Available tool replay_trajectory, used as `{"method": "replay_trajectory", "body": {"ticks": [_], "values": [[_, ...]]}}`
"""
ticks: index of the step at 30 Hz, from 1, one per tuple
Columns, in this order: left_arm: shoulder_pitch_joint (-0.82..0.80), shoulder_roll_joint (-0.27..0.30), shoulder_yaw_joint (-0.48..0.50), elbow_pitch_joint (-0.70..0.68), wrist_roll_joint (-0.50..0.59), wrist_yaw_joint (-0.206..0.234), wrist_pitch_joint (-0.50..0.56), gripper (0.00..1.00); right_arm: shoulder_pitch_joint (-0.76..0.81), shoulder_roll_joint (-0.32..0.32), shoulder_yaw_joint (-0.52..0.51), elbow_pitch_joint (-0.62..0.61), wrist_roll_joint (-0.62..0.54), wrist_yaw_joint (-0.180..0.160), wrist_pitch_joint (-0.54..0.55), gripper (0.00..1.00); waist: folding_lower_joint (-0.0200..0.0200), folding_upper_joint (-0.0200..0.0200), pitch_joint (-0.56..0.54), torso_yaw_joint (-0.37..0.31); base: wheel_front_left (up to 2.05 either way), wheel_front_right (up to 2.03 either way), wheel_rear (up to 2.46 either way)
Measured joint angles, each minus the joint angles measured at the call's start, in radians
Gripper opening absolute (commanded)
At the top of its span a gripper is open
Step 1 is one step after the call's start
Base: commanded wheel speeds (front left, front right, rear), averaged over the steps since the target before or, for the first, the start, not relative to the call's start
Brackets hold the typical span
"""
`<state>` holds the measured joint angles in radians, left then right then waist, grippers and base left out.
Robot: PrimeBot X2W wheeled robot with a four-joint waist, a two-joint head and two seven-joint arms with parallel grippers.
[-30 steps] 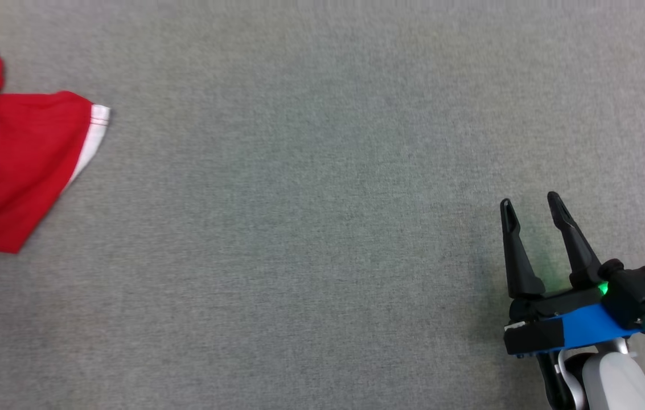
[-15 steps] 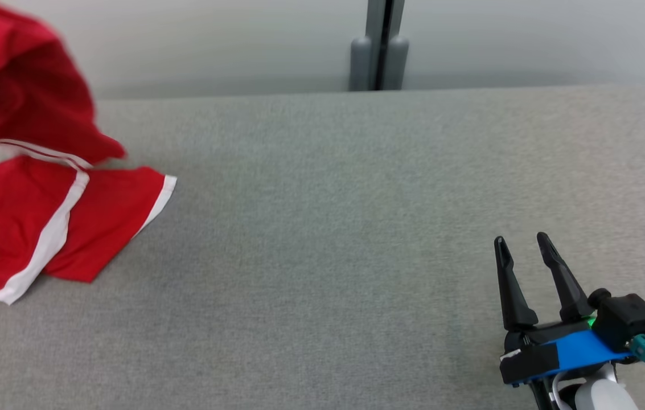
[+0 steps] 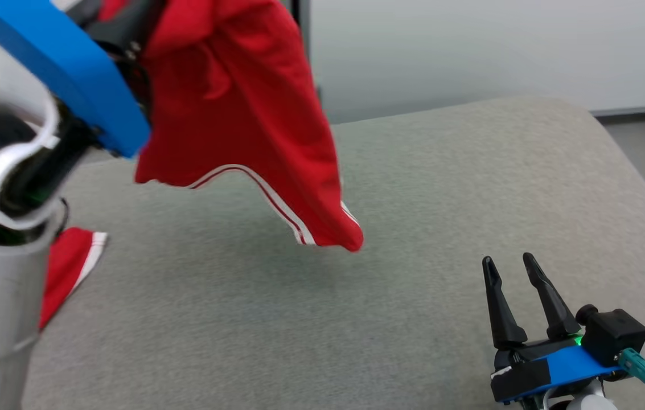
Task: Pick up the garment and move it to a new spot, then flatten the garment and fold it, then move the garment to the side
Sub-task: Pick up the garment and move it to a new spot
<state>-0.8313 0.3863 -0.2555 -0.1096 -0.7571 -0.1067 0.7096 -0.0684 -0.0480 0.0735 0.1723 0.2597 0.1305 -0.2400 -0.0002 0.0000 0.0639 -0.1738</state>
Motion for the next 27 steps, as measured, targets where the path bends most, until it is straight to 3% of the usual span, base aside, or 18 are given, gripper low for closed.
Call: {"method": "replay_trajectory", "body": {"ticks": [10,15,21,23,24,27], "values": [[0.122,-0.021,-0.142,0.084,0.077,-0.008,-0.04,0.0,-0.012,0.0,0.012,0.01,0.028,0.0,-0.005,1.0,0.0002,0.0,0.036,-0.135,0.0,0.0,0.0],[0.238,-0.042,-0.21,0.228,0.152,0.002,-0.128,0.0,-0.028,0.0,0.013,0.015,0.035,0.0,-0.01,1.0,0.0003,0.0,0.056,-0.168,0.0,0.0,0.0],[0.367,-0.112,-0.254,0.441,0.197,0.038,-0.287,0.0,-0.036,0.0,0.017,0.02,0.042,0.0,-0.016,1.0,0.0003,0.0,0.07,-0.177,0.0,0.0,0.0],[0.38,-0.133,-0.267,0.497,0.216,0.047,-0.343,0.49,-0.036,-0.001,0.019,0.023,0.042,0.0,-0.017,1.0,0.0003,0.0,0.073,-0.169,0.0,0.0,0.0],[0.384,-0.144,-0.272,0.519,0.227,0.053,-0.374,1.0,-0.036,0.0,0.023,0.024,0.042,0.0,-0.017,1.0,0.0003,0.0,0.074,-0.164,0.0,0.0,0.0],[0.39,-0.186,-0.269,0.562,0.237,0.075,-0.467,1.0,-0.036,0.0,0.023,0.026,0.043,0.0,-0.018,1.0,0.0003,0.0,0.074,-0.143,0.0,0.0,0.0]]}}
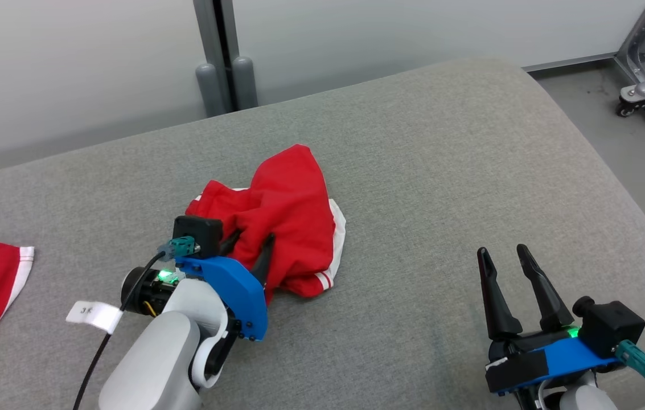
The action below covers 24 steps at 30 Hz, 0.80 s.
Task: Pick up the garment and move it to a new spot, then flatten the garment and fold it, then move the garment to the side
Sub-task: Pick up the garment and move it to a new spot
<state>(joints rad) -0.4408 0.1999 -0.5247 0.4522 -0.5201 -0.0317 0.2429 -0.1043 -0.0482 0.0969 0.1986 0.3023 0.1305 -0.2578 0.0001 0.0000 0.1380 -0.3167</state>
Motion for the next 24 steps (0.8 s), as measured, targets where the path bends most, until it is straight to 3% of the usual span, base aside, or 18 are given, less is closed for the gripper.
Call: {"method": "replay_trajectory", "body": {"ticks": [4,12,20,24], "values": [[0.014,-0.043,0.048,-0.004,-0.002,0.036,-0.18,1.0,0.0,0.0,-0.011,0.002,-0.001,0.0,-0.001,1.0,0.0,0.0,-0.006,0.033,0.0,0.0,0.0],[0.104,-0.043,0.111,-0.082,-0.011,0.045,-0.432,1.0,0.009,0.0,-0.047,-0.001,-0.018,0.0,0.003,1.0,0.0,0.0,-0.026,0.115,0.0,0.0,0.0],[0.231,-0.046,0.227,-0.149,-0.022,0.081,-0.502,1.0,0.031,0.0,-0.081,-0.012,-0.035,0.0,0.029,1.0,-0.0001,0.0,-0.049,0.206,0.0,0.0,0.0],[0.288,-0.046,0.31,-0.224,0.06,0.083,-0.506,1.0,0.045,0.0,-0.087,-0.013,-0.043,0.0,0.043,1.0,-0.0003,0.0,-0.065,0.238,0.0,0.0,0.0]]}}
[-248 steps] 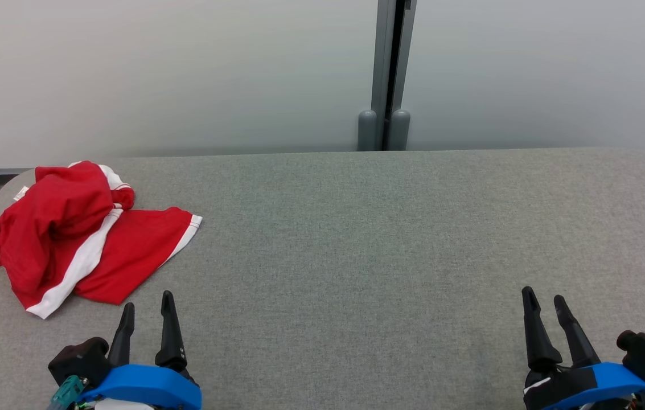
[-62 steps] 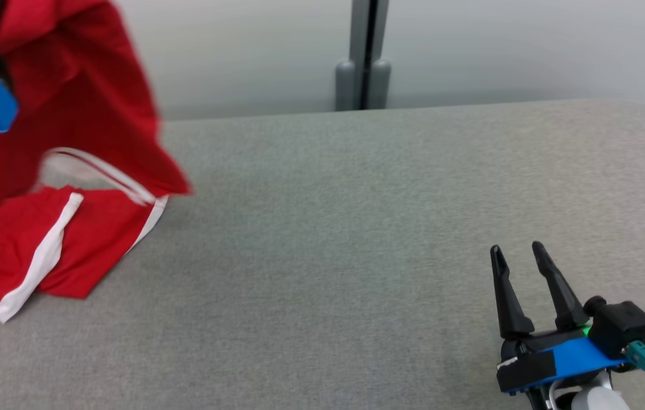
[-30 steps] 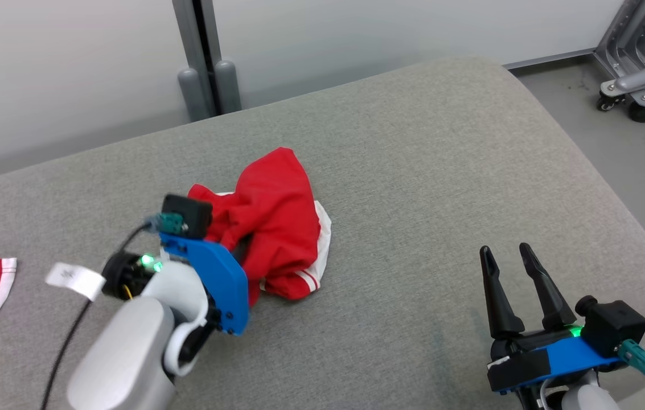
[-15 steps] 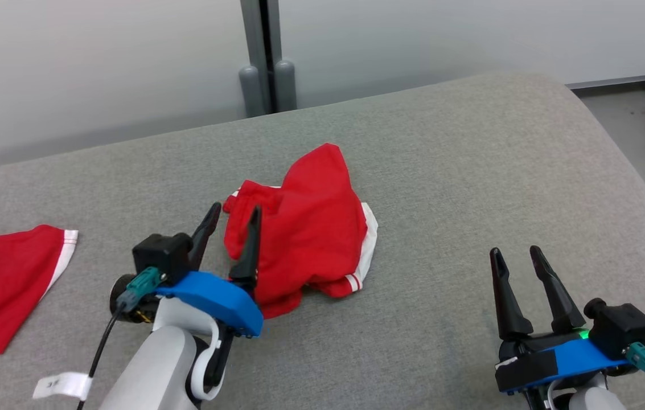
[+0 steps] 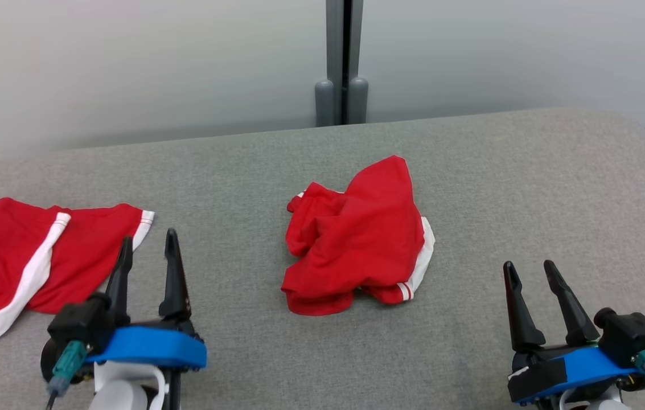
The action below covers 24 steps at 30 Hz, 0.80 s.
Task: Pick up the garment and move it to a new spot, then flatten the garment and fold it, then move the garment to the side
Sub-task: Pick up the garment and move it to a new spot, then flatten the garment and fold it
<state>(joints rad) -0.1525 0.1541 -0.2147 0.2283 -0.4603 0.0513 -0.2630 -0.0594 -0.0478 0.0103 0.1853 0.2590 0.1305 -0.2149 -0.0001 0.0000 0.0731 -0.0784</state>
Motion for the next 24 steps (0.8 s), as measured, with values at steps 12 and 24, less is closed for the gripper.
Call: {"method": "replay_trajectory", "body": {"ticks": [12,24], "values": [[0.134,0.026,0.065,0.045,0.14,-0.023,0.0,1.0,0.029,0.0,0.005,0.0,-0.008,0.0,0.026,1.0,0.0,0.0,-0.06,0.027,0.0,0.0,0.0],[0.178,0.033,0.1,0.06,0.145,-0.041,0.0,1.0,0.065,0.0,-0.017,-0.001,-0.004,0.0,0.038,1.0,0.0,0.0,-0.074,0.052,0.0,0.0,0.0]]}}
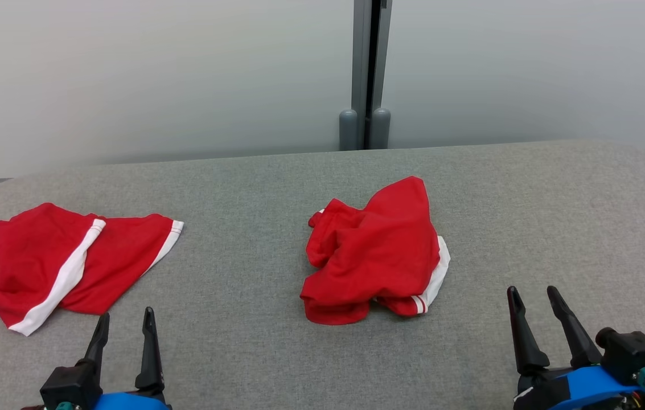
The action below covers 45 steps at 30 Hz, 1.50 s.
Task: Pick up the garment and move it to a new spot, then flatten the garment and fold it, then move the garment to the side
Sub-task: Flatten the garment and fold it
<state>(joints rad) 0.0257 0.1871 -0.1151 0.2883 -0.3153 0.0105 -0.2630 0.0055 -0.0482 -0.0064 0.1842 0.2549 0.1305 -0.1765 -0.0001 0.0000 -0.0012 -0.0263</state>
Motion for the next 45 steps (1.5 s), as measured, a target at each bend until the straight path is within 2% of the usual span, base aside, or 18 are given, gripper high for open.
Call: {"method": "replay_trajectory", "body": {"ticks": [16,21,25,30,39,45], "values": [[0.002,0.001,0.007,0.006,0.0,-0.017,0.0,1.0,-0.015,0.0,0.011,-0.005,-0.008,0.0,0.018,1.0,0.0001,0.0,0.021,0.007,0.0,0.0,0.0],[-0.004,0.0,0.01,0.006,0.0,-0.021,0.0,1.0,-0.082,0.0,0.06,-0.022,-0.044,0.0,0.067,1.0,0.0001,0.0,0.034,0.015,0.0,0.0,0.0],[-0.02,-0.004,0.008,0.004,0.0,-0.028,0.0,1.0,-0.199,0.0,0.142,-0.026,-0.065,0.0,0.177,1.0,0.0001,0.0,0.053,0.028,0.0,0.0,0.0],[-0.056,-0.007,-0.002,0.009,0.007,-0.037,0.0,1.0,-0.393,0.001,0.291,0.036,-0.074,0.0,0.355,1.0,0.0002,0.0,0.082,0.05,0.0,0.0,0.0],[-0.126,-0.034,-0.037,0.028,0.017,-0.055,0.0,1.0,-0.672,0.0,0.407,0.334,-0.21,0.0,0.688,1.0,0.0003,0.0,0.135,0.119,0.0,0.0,0.0],[-0.138,-0.052,-0.052,0.046,0.022,-0.064,0.0,1.0,-0.718,-0.015,0.44,0.483,-0.277,0.0,0.783,1.0,0.0003,0.0,0.154,0.166,0.0,0.0,0.0]]}}
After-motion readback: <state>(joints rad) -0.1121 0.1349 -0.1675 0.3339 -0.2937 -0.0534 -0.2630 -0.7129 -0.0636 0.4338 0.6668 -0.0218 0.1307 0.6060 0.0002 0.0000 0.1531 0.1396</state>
